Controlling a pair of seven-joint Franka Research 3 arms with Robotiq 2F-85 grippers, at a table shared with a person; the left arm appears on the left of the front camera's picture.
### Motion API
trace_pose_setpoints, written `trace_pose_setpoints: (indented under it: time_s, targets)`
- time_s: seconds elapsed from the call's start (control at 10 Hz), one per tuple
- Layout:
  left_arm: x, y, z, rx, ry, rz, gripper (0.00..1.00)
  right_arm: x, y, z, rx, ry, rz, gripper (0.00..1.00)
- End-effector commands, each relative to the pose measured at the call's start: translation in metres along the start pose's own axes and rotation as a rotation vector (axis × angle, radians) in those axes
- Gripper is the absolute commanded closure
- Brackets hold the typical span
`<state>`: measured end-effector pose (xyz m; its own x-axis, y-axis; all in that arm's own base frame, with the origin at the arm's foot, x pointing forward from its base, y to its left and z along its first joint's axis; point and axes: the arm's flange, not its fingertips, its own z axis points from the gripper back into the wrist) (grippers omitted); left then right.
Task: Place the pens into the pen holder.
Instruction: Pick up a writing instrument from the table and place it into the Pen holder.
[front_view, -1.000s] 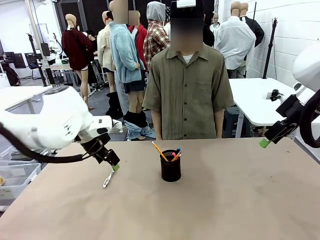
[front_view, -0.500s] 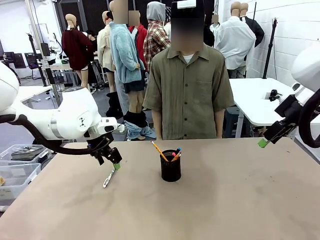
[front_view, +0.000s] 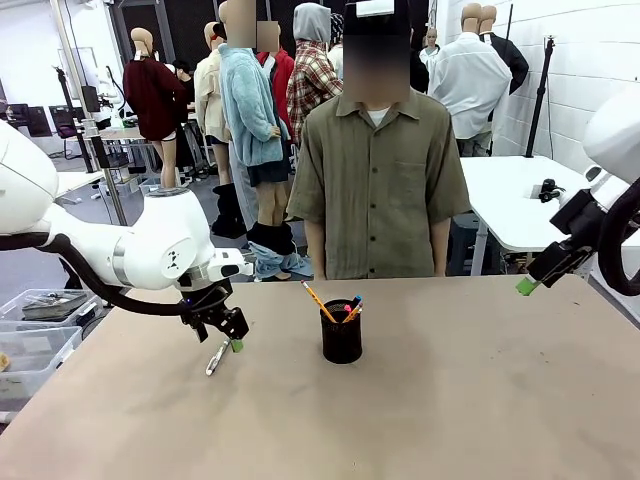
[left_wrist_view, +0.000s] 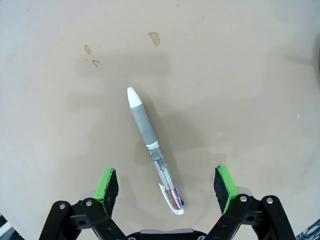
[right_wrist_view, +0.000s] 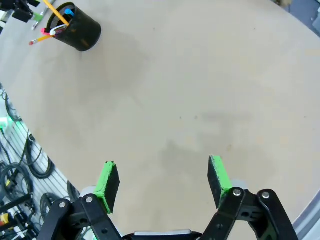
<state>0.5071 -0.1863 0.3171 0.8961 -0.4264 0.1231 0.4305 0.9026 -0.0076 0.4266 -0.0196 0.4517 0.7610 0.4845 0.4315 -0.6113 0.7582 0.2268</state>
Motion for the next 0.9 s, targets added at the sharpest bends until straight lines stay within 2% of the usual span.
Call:
trace_pose_setpoints:
  time_s: [0.0,0.1,0.2,0.5,0.6,0.8]
  targets:
    - [0.004,0.000,-0.007,0.028,-0.012,0.017,0.02,-0.001,-0.001,-0.002,0.004,-0.005,0.013,0.12]
    - [0.003,-0.001,-0.011,0.029,-0.002,0.017,0.12,-0.001,-0.001,-0.002,0.004,-0.005,0.013,0.12]
    - [0.003,0.000,-0.016,0.030,0.009,0.016,0.27,-0.001,-0.001,-0.002,0.004,-0.005,0.013,0.12]
    - [0.003,0.000,-0.019,0.062,0.034,0.015,0.86,-0.001,-0.001,-0.002,0.004,-0.005,0.013,0.12]
    - [0.002,-0.002,-0.017,0.074,0.034,0.010,1.00,-0.001,-0.001,-0.002,0.004,-0.005,0.013,0.12]
    - [0.001,-0.004,-0.013,0.081,0.032,-0.003,1.00,-0.001,-0.001,-0.002,0.004,-0.005,0.013,0.12]
